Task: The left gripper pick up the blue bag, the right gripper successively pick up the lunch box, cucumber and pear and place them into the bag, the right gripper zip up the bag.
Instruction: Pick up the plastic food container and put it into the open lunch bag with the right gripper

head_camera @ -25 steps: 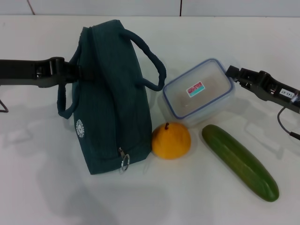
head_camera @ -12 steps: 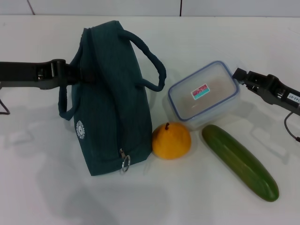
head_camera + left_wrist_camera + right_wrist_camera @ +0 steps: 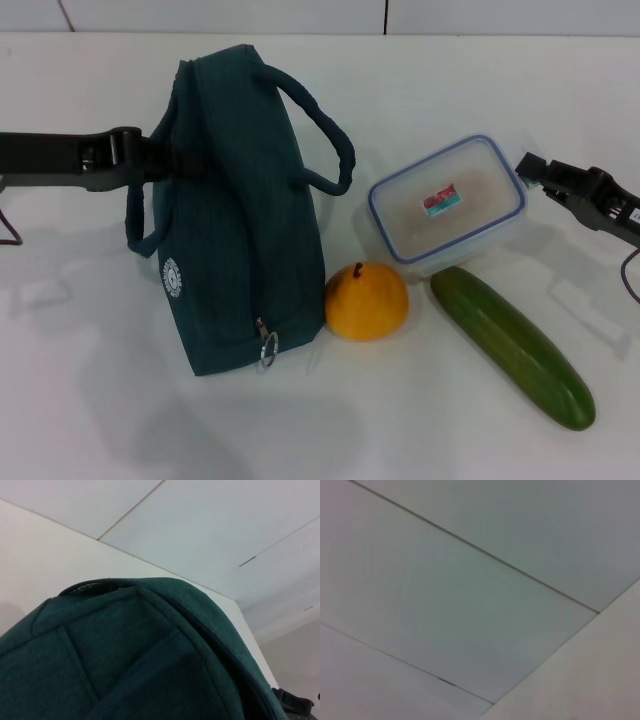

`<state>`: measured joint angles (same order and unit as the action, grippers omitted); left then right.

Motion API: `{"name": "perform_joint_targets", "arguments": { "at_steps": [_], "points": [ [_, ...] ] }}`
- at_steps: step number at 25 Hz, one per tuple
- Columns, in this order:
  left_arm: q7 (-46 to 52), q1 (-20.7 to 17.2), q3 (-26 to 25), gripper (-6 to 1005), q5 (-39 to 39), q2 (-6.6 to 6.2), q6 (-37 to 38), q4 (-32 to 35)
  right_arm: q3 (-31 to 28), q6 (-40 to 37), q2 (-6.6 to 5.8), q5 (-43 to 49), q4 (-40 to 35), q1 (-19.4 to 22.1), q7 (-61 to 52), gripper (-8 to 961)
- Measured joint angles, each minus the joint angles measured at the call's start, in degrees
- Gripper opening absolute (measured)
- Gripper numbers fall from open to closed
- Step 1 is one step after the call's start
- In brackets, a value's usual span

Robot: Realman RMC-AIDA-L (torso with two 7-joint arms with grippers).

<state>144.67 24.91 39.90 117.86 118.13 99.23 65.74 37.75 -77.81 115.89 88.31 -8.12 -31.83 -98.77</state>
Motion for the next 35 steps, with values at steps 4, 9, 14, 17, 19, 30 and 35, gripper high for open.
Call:
{"name": "perform_joint_targets", "arguments": {
  "at_steps": [4, 9, 14, 17, 19, 30, 35],
  "points": [
    [0.0, 0.1, 0.0, 51, 0.0, 0.00, 0.0, 0.0, -0.3, -0.8, 0.05, 0.0, 0.0, -0.2, 0.2, 96],
    [0.0, 0.1, 0.0, 52, 0.0, 0.00, 0.0, 0.0, -0.5, -2.1, 0.01, -2.1, 0.0, 0.4, 0.4, 96],
    [0.0, 0.2, -0.1, 52, -0.3, 0.00, -0.1, -0.1, -0.6, -2.8, -0.17, -4.2, 0.2, 0.8, 0.4, 96],
    [0.0, 0.4, 0.0, 52, -0.4, 0.00, -0.1, -0.1, -0.6, -2.8, -0.22, -5.2, 0.4, 1.1, 0.2, 96],
    [0.0, 0.5, 0.0, 52, -0.4, -0.01, -0.1, -0.1, -0.6, -2.9, -0.25, -5.9, 0.4, 1.3, 0.1, 95],
    [0.3, 0.8, 0.0, 52, -3.1, -0.43, 0.3, 0.4, -0.7, -4.2, -0.56, -9.6, 0.4, 2.6, -1.2, 95],
    [0.3, 1.0, -0.2, 52, -3.7, -0.52, 0.4, 0.5, -0.7, -4.4, -0.61, -11.1, 0.5, 3.1, -2.5, 95]
  ]
}}
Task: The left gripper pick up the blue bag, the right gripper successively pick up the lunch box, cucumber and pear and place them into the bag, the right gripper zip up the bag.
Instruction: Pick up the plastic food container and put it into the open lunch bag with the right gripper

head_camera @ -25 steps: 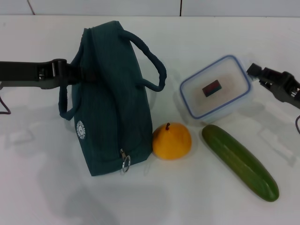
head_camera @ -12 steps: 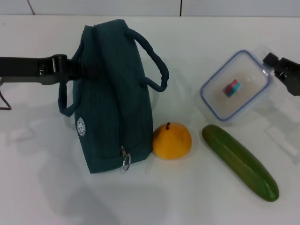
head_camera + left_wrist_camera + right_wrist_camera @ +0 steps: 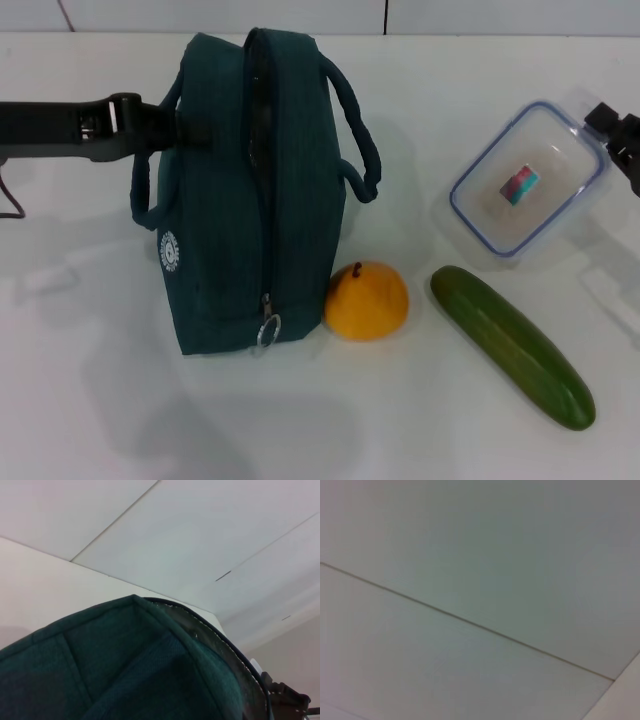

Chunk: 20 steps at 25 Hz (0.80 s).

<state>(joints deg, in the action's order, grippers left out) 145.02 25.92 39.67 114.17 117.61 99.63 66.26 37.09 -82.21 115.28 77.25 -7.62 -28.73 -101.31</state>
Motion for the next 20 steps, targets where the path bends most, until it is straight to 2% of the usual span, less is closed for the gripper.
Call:
{"name": "perform_joint_targets", "arguments": {
  "at_steps": [13, 20],
  "points": [
    [0.0, 0.3, 0.2, 53, -0.1, -0.01, 0.0, 0.0, 0.0, -3.4, 0.03, -4.8, 0.1, 0.9, -5.9, 95],
    [0.0, 0.3, 0.2, 51, -0.1, -0.01, 0.0, -0.2, 0.0, -6.5, 0.25, -9.2, 0.2, -0.4, -9.9, 95]
  ]
}}
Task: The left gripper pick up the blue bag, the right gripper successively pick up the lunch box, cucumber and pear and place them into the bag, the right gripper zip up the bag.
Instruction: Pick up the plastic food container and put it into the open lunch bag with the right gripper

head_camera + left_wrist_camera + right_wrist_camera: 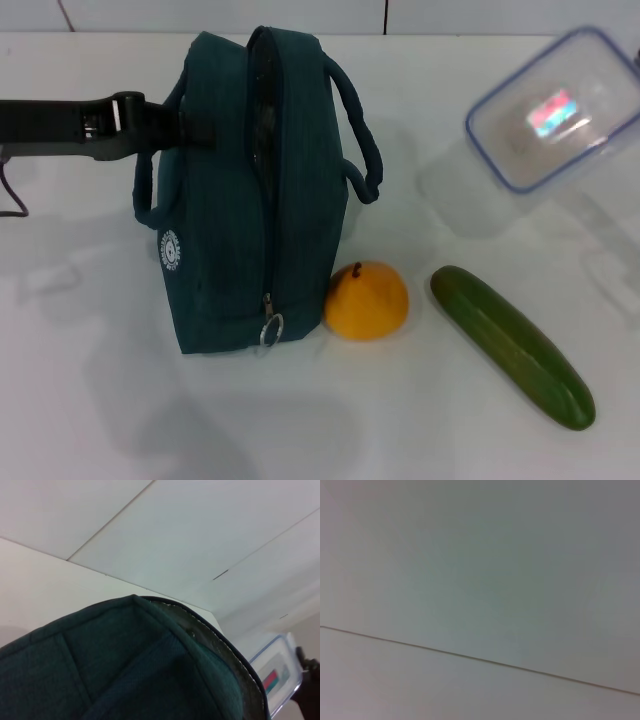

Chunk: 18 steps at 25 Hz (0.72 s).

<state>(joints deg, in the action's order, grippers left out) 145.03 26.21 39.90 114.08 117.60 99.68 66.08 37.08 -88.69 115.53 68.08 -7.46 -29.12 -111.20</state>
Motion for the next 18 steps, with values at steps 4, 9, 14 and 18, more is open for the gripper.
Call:
{"name": "perform_joint_targets", "arguments": {
  "at_steps": [4, 9, 14, 18],
  "points": [
    [-0.2, 0.1, 0.0, 51, 0.0, 0.00, 0.1, -0.1, 0.0, -1.6, 0.23, -1.4, 0.1, -1.9, -1.6, 95],
    [-0.3, 0.5, 0.0, 51, 0.0, 0.00, 0.1, -0.2, 0.0, -3.4, 0.40, -3.3, 1.2, -5.8, -2.9, 95],
    [-0.4, 1.1, 0.1, 51, 0.0, 0.06, 0.1, -0.2, 0.1, -4.2, 0.60, -5.2, 2.6, -10.6, -3.4, 95],
    [-0.4, 1.7, 1.1, 51, 0.1, 0.08, 0.1, -0.2, 0.0, -4.3, 0.66, -6.0, 3.6, -14.8, -3.5, 95]
  ]
}}
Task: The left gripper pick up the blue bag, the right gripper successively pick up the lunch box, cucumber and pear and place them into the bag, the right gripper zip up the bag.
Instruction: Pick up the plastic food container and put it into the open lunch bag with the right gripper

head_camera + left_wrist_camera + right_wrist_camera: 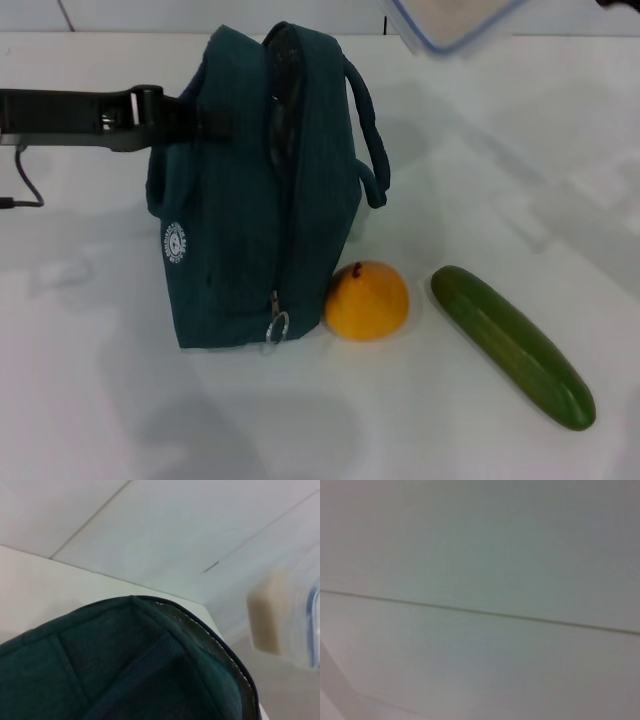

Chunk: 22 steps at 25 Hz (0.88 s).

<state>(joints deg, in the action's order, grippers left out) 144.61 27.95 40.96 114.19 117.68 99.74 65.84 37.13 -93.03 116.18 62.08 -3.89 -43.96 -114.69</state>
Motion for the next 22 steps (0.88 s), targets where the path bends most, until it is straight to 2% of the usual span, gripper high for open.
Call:
{"name": "perform_joint_targets", "arguments": {
  "at_steps": [15, 22],
  "points": [
    [-0.6, 1.2, 1.1, 51, 0.3, 0.42, -0.3, -0.1, 1.2, 6.4, 0.00, -0.3, 2.5, -13.0, 1.0, 94],
    [-0.6, 1.4, 1.1, 51, 0.1, 0.50, -0.4, -0.1, 3.8, 10.9, 0.00, 0.8, 5.6, -17.3, 4.4, 94]
  ]
}}
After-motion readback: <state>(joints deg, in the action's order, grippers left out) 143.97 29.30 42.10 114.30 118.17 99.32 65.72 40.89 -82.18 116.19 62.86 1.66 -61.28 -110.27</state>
